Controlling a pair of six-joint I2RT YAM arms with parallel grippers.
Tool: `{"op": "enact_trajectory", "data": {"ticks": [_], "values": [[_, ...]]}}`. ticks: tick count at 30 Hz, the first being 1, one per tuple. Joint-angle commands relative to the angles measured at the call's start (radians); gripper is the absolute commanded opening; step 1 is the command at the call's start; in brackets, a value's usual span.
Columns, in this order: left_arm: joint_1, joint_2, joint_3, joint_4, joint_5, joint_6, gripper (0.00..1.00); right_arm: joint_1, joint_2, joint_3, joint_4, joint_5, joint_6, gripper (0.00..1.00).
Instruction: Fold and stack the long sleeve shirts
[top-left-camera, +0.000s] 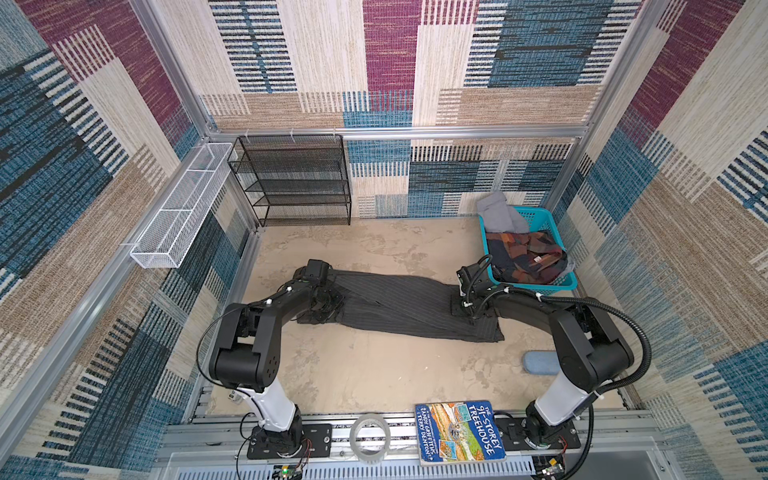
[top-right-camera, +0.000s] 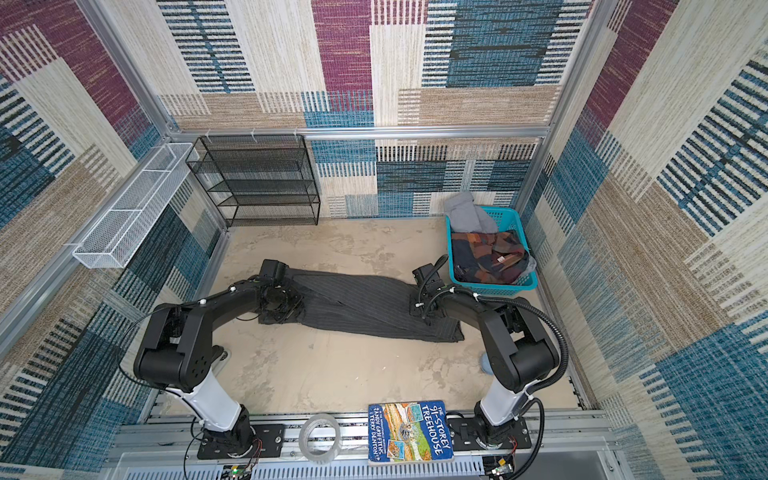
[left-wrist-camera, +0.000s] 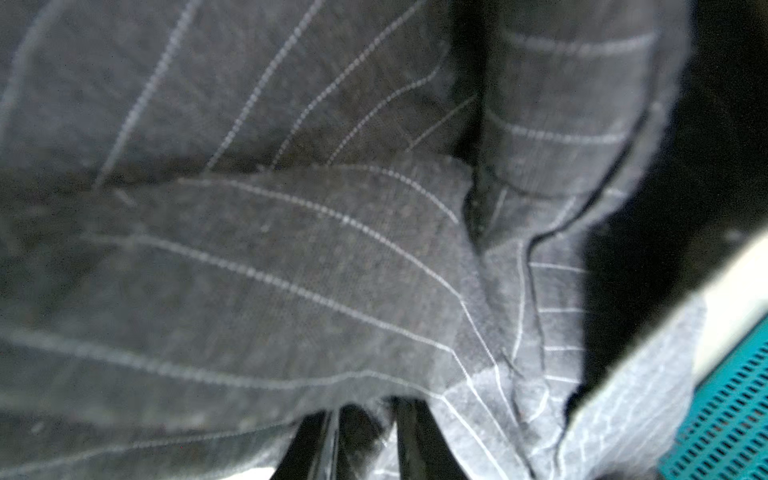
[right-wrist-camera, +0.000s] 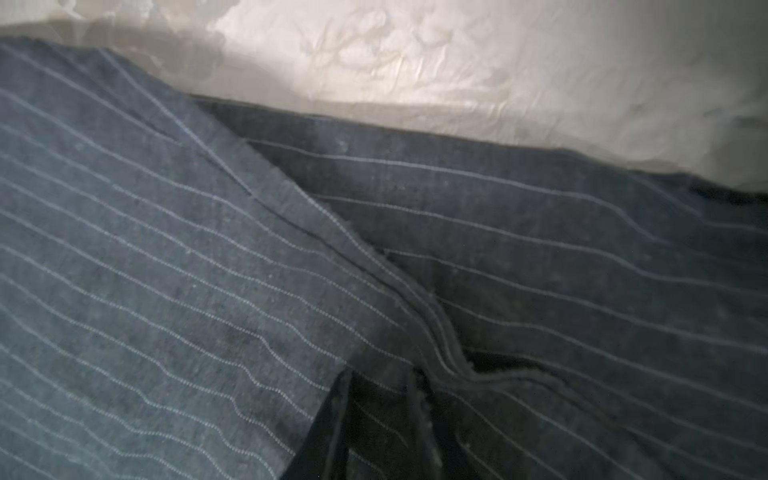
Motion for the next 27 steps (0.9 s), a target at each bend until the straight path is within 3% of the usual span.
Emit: {"op": "enact_trajectory", "data": {"ticks": [1, 17, 27], "values": [[-0.002, 0.079, 0.052, -0.072, -0.056, 0.044, 0.27, 0.032, 0.019, -0.013, -0.041, -0.037, 0.056, 0.27], [-0.007, 0.303, 0.497, -0.251, -0.229, 0.231, 0.31, 0.33, 0.044, 0.008, -0.052, -0.126, 0.251, 0.27], [-0.005, 0.308, 0.662, -0.398, -0.386, 0.34, 0.36, 0.358, -0.064, -0.013, -0.09, -0.104, 0.241, 0.27]]}}
